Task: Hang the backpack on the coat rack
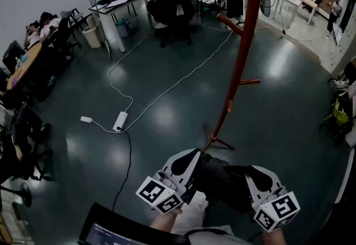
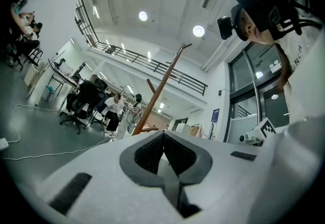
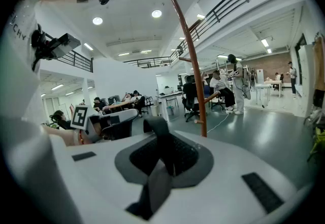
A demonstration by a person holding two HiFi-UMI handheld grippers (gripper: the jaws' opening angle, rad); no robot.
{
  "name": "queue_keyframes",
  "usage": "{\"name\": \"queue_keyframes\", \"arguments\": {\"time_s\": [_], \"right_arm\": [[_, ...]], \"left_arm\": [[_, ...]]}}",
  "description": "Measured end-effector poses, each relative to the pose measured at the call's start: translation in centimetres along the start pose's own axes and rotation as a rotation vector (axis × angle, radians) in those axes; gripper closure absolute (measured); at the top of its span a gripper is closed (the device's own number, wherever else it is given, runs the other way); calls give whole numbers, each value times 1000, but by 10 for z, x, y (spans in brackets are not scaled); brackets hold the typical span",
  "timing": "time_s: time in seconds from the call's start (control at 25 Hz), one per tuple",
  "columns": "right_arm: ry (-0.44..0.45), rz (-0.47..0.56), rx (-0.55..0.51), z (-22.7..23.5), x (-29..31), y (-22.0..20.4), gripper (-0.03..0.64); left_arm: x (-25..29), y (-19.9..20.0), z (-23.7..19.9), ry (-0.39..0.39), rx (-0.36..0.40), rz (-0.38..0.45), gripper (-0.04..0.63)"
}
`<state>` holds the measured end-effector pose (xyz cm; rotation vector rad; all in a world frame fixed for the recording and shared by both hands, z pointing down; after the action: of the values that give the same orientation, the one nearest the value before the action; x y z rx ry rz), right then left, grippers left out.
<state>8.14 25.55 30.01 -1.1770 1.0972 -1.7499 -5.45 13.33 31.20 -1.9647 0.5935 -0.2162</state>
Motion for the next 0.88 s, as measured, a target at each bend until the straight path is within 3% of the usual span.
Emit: {"name": "queue_keyframes", "arguments": {"time_s": [0.32, 0.88], "right_arm": [[11, -33, 2, 46, 55, 11, 572], [-5, -14, 0, 101, 121, 45, 572]], "left_arm": [[70, 10, -46, -21, -9, -9, 585], [133, 14, -98, -19, -28, -30, 586]]}}
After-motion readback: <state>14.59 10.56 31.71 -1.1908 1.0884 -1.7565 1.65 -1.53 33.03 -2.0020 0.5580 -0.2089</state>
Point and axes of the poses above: the fingertips, and each gripper's own axes: x forward along the fingers, z to its right, y out of its top, the point moved 3 cm from there along -x, backward along the fingers, and after that the axes turned 8 degrees about y, right-handed, at the moved point
